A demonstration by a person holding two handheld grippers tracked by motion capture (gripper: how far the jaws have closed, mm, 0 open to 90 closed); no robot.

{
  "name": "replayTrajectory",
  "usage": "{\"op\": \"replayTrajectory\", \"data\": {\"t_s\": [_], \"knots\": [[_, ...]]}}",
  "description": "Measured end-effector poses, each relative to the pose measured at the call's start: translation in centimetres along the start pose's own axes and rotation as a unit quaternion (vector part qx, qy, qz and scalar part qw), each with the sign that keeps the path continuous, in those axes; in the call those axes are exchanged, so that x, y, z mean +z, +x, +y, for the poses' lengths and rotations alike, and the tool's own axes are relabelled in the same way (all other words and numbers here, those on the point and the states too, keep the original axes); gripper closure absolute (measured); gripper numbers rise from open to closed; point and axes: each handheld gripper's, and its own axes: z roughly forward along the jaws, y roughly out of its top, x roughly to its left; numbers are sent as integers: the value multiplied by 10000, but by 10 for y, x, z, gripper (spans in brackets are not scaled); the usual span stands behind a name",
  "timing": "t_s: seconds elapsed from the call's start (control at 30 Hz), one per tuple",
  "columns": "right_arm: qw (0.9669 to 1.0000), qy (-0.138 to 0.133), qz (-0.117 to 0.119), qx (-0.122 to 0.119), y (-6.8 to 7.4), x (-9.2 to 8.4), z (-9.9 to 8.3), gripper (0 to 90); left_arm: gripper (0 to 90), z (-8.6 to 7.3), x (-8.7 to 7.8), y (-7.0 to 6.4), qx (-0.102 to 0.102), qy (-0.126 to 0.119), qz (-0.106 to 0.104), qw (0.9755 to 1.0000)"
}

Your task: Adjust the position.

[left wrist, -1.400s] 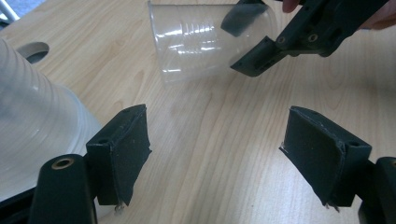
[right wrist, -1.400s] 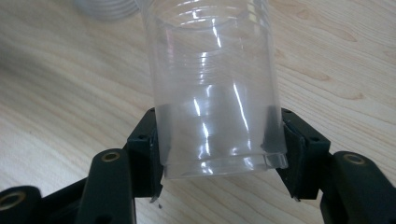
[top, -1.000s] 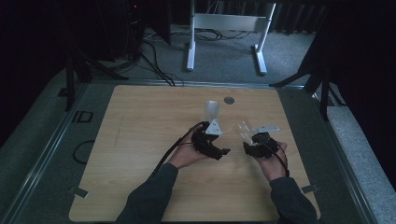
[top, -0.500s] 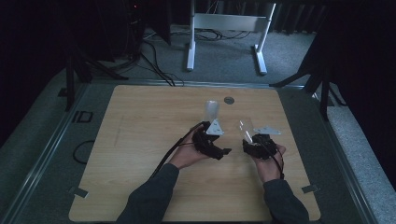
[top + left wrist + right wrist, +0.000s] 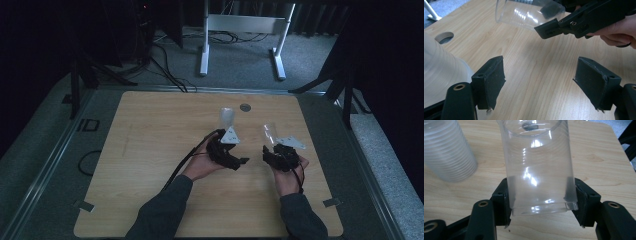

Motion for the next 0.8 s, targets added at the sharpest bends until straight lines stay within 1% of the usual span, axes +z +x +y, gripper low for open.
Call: {"op": "replayTrajectory", "data": {"t_s": [0.1,0.13,0.3,0.33,0.4,0.5,0.57,0.6,0.7,0.73,0.77,0.8], "knots": [[10000,-54,-45,7,0,-1,-1,414,234,1,0,0,1,-15,9,10000],[9998,-113,-119,-66,1,-2,-1,413,234,1,0,0,2,-19,17,10000],[9993,-274,-216,-157,3,-4,-2,413,234,1,0,0,-36,-79,37,10000],[9988,-371,-247,-181,4,-6,-2,414,234,2,0,0,-110,-154,39,9998],[9987,-398,-256,-199,4,-7,-2,413,234,2,0,1,-130,-168,40,9998],[9981,-525,-287,-173,5,-10,-1,414,234,3,0,1,-177,-198,55,9996],[9980,-547,-278,-173,5,-10,-1,413,234,3,0,1,-190,-215,71,9996],[9974,-638,-296,-175,5,-12,-2,413,234,3,0,2,-205,-254,82,9994],[9970,-695,-299,-175,5,-13,-2,414,234,3,0,2,-211,-263,84,9994],[9966,-741,-308,-180,5,-14,-3,414,234,4,0,3,-246,-298,66,9992],[9958,-845,-311,-175,5,-16,-3,414,235,4,0,3,-256,-299,75,9992],[9954,-888,-326,-181,5,-17,-3,414,235,4,0,3,-269,-313,76,9991]]}}
